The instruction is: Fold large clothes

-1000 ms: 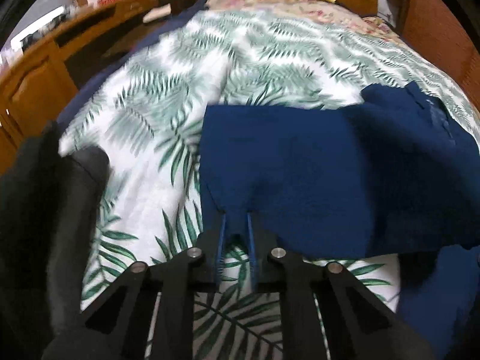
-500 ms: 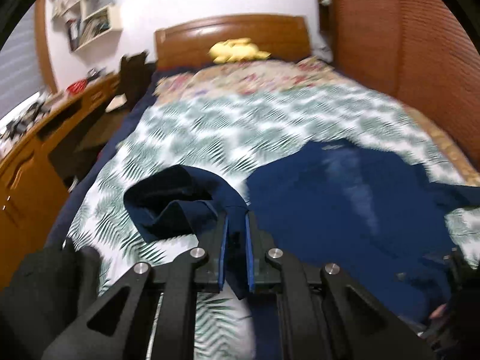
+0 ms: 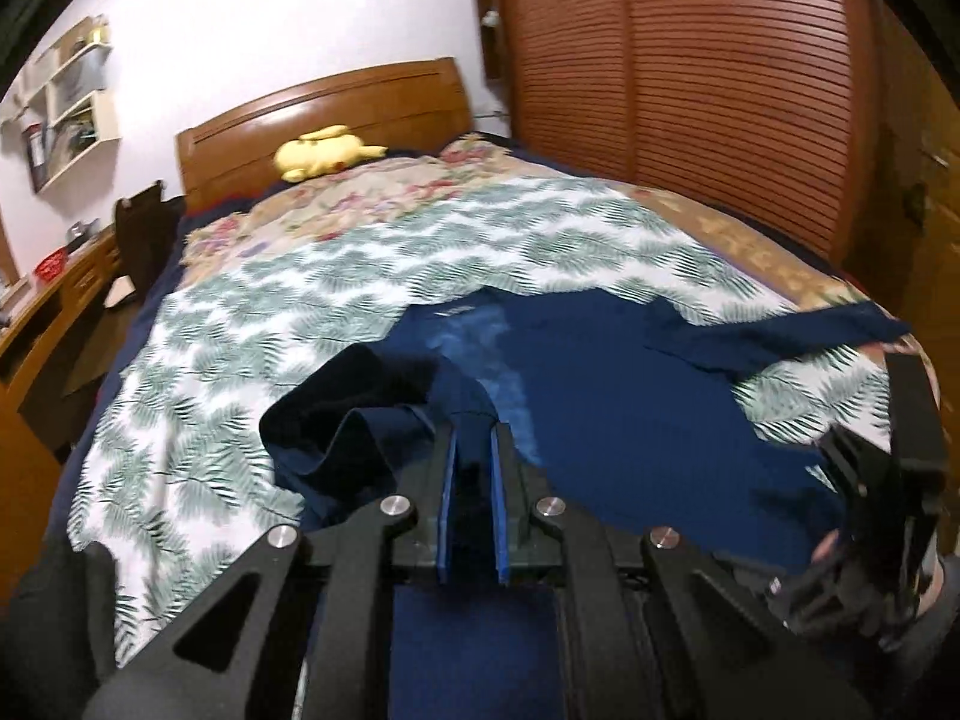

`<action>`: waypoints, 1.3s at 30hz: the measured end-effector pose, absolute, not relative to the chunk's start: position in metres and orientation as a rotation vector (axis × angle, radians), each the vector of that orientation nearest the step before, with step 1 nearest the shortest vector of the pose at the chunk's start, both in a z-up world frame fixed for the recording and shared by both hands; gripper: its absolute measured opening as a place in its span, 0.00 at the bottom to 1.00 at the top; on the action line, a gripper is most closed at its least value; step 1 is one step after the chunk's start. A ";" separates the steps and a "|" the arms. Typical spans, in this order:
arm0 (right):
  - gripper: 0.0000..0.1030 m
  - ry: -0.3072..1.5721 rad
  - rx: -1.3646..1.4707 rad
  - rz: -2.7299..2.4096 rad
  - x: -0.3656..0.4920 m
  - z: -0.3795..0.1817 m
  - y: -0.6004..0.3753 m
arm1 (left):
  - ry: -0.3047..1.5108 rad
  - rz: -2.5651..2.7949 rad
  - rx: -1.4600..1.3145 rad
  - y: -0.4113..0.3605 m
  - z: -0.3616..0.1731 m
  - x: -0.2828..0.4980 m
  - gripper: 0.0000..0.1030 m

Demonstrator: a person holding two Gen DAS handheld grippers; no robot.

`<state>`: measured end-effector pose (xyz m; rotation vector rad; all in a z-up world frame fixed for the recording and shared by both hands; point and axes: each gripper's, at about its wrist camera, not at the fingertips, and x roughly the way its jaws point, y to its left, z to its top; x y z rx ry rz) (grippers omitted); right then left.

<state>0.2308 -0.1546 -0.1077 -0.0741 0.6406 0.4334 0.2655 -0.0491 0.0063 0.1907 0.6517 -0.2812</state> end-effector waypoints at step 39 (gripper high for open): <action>0.98 0.756 -0.145 0.537 0.244 -0.132 -0.091 | 0.774 -0.139 0.047 0.024 -0.099 0.148 0.35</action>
